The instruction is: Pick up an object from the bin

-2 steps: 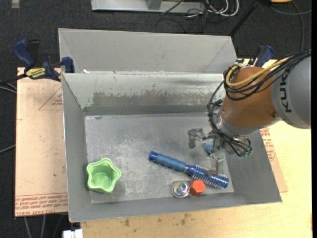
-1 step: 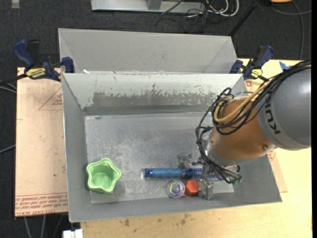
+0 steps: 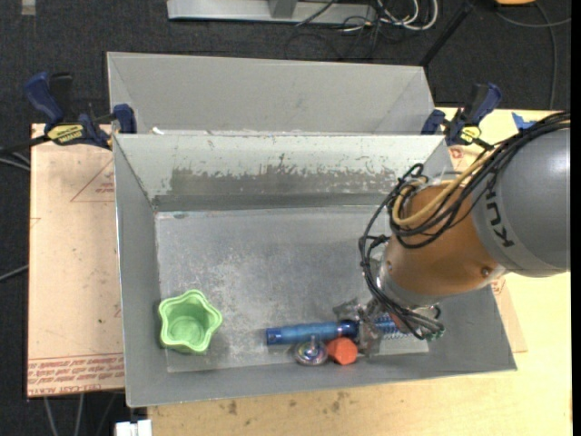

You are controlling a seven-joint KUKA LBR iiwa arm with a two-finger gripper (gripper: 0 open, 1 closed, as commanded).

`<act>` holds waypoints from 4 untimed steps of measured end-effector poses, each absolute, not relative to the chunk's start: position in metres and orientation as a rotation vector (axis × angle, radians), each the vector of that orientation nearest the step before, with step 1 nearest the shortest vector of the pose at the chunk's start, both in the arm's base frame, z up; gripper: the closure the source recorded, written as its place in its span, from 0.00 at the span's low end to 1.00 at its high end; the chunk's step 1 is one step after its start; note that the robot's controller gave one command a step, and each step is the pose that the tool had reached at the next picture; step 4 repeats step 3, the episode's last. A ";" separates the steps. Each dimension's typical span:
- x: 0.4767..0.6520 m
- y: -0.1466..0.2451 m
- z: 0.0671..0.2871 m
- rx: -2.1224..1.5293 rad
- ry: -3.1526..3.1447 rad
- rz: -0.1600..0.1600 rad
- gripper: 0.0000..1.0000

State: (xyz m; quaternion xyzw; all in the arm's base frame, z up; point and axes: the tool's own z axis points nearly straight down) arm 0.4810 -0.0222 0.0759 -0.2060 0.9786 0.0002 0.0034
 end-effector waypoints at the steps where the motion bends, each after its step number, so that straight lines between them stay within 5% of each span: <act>1: 0.499 0.018 0.076 -1.688 2.602 -0.019 1.00; 2: 0.506 0.014 0.072 -1.725 2.607 -0.006 1.00; 3: 0.529 0.048 0.254 -1.638 2.668 -0.004 1.00; 4: 0.529 0.048 0.254 -1.638 2.668 -0.004 1.00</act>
Offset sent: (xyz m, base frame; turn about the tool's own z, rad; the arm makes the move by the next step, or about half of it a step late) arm 0.0065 0.0371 -0.0059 -0.7451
